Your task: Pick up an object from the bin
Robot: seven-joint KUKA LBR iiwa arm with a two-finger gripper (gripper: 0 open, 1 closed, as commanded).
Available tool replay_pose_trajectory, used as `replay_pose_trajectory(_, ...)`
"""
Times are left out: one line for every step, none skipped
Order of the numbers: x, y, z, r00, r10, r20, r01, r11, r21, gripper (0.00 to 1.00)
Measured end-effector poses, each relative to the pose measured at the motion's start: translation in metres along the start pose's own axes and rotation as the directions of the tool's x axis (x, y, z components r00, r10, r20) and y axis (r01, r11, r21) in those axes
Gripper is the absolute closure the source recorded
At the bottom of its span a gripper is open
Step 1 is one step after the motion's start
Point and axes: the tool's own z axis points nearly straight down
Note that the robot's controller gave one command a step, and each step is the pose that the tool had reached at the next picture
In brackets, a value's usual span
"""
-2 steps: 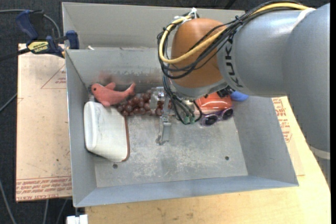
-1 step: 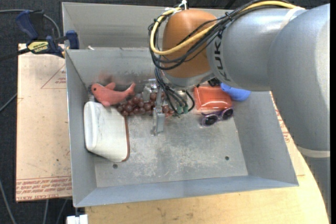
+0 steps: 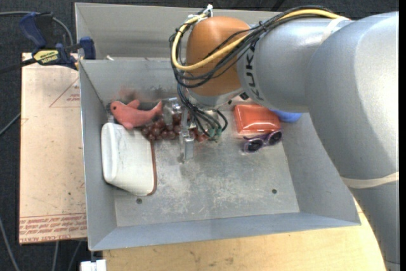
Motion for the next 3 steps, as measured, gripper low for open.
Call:
replay_pose_trajectory(0.002, -0.027, 0.009, 0.999, 0.038, 0.0, -0.038, 0.999, -0.004, 0.0)
replay_pose_trajectory(0.015, -0.116, 0.009, 0.997, 0.071, 0.007, -0.071, 0.997, -0.007, 1.0)
replay_pose_trajectory(0.015, -0.116, 0.009, 0.997, 0.071, 0.008, -0.071, 0.997, -0.007, 1.0)
